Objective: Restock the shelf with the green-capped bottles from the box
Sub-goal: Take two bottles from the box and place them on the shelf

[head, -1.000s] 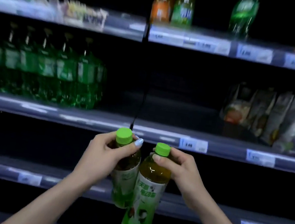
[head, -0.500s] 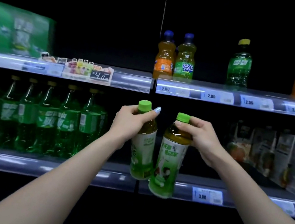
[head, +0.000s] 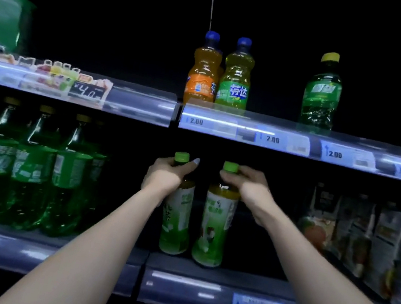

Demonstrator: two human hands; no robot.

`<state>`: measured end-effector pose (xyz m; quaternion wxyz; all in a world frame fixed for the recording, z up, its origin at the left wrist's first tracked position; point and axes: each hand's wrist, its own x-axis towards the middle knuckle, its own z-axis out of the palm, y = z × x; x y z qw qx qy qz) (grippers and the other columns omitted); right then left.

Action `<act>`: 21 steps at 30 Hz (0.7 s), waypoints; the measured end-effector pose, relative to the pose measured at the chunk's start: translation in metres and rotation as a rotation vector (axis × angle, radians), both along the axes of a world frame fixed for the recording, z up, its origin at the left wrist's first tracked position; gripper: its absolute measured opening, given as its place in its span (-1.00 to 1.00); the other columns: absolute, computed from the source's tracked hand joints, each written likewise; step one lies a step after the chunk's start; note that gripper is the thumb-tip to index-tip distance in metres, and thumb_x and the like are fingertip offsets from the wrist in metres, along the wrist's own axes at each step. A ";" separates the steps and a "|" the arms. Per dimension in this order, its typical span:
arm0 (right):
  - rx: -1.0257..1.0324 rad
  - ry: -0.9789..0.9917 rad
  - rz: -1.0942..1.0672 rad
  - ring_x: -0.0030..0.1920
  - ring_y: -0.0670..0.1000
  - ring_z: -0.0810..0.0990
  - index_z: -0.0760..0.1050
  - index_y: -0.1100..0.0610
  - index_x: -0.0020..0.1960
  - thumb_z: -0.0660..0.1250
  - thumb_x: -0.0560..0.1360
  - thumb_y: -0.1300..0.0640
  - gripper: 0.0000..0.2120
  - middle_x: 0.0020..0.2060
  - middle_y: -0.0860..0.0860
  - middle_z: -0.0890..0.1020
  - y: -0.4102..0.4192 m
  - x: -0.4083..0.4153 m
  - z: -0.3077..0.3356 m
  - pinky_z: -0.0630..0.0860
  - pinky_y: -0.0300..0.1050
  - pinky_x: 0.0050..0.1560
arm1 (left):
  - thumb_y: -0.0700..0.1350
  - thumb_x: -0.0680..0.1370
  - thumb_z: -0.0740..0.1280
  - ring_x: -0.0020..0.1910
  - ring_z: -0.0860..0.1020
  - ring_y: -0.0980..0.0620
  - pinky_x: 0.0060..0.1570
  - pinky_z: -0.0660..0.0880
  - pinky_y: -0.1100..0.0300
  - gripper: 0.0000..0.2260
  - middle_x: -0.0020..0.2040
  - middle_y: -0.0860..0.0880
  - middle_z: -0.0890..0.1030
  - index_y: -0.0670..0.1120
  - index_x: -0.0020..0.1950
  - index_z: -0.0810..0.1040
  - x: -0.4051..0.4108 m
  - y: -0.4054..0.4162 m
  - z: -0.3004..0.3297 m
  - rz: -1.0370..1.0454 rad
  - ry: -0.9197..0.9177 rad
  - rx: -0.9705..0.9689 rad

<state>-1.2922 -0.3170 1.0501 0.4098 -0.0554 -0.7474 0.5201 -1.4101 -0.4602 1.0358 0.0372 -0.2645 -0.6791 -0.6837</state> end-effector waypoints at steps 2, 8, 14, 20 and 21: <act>-0.017 -0.001 0.016 -0.23 -0.10 0.63 0.61 0.23 0.05 0.46 0.38 0.16 -0.73 -0.13 0.06 0.68 0.016 -0.009 -0.006 0.54 -0.37 -0.21 | 0.41 0.05 0.40 -0.01 0.65 -0.04 0.12 0.58 0.02 -0.37 -0.01 -0.03 0.71 0.04 -0.05 0.67 -0.005 0.013 0.000 0.022 -0.013 -0.039; -0.052 -0.075 0.133 -0.03 -0.06 0.68 0.66 -0.01 -0.07 0.40 0.37 -0.16 -0.74 -0.09 -0.06 0.73 0.033 -0.021 -0.026 0.56 -0.13 0.05 | 0.35 0.25 0.40 -0.20 0.62 0.20 -0.35 0.49 0.37 -0.61 -0.13 0.15 0.66 0.12 -0.10 0.57 -0.010 0.026 -0.016 -0.138 -0.012 -0.018; -0.076 -0.151 0.253 0.07 -0.18 0.62 0.45 -0.18 0.23 0.43 0.28 -0.24 -0.46 0.08 -0.21 0.65 0.035 -0.002 -0.053 0.52 -0.22 0.02 | 0.37 0.24 0.39 0.07 0.64 0.06 -0.02 0.55 0.09 -0.46 0.12 0.11 0.67 0.26 0.18 0.52 -0.022 -0.005 -0.031 -0.471 -0.062 -0.127; -0.004 -0.238 0.188 -0.05 -0.35 0.59 0.36 -0.14 0.25 0.55 0.26 0.05 -0.37 -0.02 -0.25 0.62 0.030 -0.001 -0.082 0.44 -0.39 -0.13 | 0.14 0.37 0.42 0.20 0.58 -0.02 0.23 0.46 -0.09 -0.56 0.18 0.05 0.65 0.19 0.24 0.50 -0.030 -0.020 -0.055 -0.525 -0.068 -0.249; -0.012 -0.229 0.187 0.00 -0.28 0.61 0.39 -0.11 0.23 0.56 0.25 0.06 -0.38 -0.01 -0.22 0.64 0.031 -0.002 -0.083 0.45 -0.38 -0.12 | 0.13 0.38 0.42 0.19 0.58 -0.01 0.22 0.47 -0.09 -0.56 0.16 0.04 0.66 0.17 0.25 0.50 -0.029 -0.019 -0.057 -0.522 -0.059 -0.231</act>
